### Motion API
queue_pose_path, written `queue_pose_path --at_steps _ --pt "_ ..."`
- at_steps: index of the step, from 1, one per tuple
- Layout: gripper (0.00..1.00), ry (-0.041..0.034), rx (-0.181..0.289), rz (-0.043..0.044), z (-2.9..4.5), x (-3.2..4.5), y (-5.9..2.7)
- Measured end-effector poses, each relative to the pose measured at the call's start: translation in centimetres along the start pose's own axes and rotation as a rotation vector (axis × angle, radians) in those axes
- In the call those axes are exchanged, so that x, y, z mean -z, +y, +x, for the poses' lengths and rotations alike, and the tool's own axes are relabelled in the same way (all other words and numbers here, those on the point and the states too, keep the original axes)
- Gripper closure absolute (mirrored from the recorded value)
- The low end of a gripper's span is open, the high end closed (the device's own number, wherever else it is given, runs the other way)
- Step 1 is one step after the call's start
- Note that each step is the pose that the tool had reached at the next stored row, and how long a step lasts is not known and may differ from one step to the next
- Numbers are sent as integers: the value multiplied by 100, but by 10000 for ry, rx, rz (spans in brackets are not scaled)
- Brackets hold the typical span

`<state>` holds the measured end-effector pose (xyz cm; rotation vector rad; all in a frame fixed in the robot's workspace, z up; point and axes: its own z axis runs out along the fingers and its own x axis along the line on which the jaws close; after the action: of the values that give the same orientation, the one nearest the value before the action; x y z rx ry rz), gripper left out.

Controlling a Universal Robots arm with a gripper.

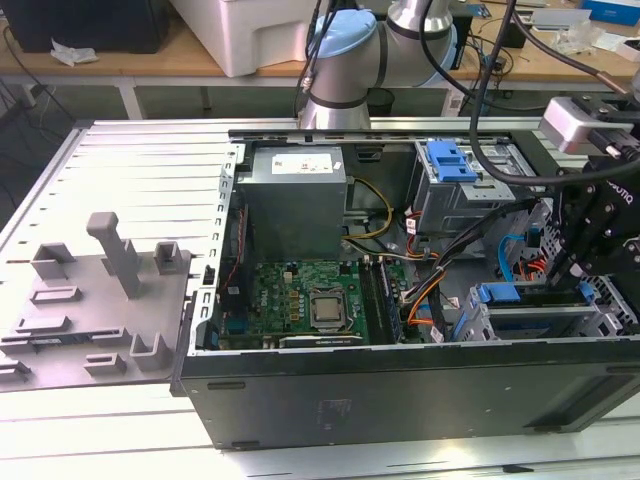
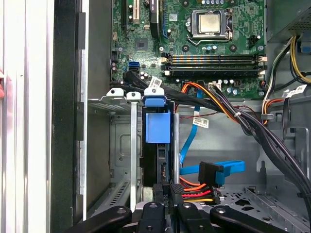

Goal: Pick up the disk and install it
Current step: 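Insert the first disk wire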

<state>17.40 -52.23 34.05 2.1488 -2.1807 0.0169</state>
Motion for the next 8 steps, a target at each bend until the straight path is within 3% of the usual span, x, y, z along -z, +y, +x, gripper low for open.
queue_pose_path --at_steps 8 --pt "83 1 0 0 4 55 3"
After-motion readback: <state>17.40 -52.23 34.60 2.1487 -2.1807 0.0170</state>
